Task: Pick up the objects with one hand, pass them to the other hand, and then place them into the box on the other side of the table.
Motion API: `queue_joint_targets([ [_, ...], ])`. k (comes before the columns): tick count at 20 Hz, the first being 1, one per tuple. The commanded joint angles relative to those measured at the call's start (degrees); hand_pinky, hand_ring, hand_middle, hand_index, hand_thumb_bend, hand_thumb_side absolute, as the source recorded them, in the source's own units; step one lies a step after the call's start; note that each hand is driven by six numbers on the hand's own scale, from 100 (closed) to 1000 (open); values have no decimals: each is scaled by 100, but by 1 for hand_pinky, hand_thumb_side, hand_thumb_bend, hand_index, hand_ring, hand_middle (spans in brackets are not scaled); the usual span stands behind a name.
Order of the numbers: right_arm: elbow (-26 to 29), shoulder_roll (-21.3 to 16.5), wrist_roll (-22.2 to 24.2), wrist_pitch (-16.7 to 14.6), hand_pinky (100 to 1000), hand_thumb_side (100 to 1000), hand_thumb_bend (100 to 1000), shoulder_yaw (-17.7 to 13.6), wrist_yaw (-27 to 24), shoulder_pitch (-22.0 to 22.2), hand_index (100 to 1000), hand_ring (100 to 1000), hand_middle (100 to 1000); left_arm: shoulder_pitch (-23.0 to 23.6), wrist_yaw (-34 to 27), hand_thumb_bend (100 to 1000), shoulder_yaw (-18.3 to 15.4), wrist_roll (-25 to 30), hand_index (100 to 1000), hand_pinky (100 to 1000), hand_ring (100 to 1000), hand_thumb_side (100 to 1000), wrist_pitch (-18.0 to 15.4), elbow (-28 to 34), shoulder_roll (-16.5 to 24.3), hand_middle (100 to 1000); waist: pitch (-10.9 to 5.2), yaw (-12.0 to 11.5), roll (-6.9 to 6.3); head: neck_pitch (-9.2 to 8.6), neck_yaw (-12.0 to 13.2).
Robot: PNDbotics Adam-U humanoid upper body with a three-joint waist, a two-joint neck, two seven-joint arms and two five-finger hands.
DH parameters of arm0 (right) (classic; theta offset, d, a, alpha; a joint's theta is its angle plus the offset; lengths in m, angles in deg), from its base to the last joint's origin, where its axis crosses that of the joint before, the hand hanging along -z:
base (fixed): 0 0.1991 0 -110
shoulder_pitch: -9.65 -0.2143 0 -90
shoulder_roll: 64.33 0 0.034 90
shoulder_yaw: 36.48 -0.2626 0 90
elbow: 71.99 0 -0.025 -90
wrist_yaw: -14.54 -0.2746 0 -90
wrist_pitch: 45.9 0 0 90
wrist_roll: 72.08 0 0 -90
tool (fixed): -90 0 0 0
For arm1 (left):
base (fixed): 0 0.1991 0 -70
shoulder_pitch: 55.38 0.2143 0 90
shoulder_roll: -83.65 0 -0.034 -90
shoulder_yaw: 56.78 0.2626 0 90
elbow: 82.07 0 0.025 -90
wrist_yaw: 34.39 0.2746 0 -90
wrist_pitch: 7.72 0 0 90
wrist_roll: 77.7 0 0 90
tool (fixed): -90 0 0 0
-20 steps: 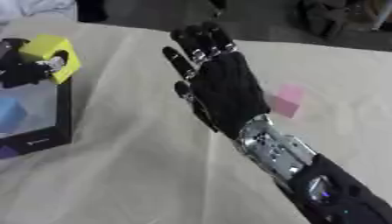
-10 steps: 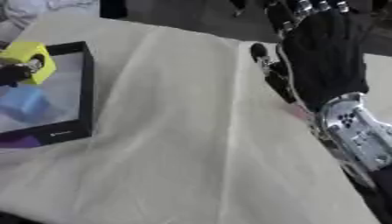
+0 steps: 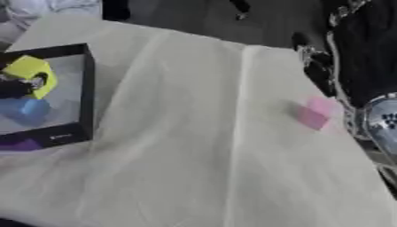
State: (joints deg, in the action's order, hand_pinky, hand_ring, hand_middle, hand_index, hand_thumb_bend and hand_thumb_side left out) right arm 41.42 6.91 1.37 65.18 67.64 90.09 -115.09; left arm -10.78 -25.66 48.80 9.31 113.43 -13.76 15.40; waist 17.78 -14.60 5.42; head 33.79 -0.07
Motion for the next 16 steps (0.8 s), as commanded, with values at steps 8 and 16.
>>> queue_joint_targets([
  [8,119,-375,-213,248,744,100,560,-358,3,121,703,733,706,-25,1465,846,-333,54,921,940,859,650,200,-276,176,806,-48,25,-24,-58,-56],
  [16,119,-425,-307,372,742,100,554,-484,81,189,703,732,704,-16,849,470,-517,62,902,894,809,731,246,454,182,780,-35,23,-68,-26,-53],
])
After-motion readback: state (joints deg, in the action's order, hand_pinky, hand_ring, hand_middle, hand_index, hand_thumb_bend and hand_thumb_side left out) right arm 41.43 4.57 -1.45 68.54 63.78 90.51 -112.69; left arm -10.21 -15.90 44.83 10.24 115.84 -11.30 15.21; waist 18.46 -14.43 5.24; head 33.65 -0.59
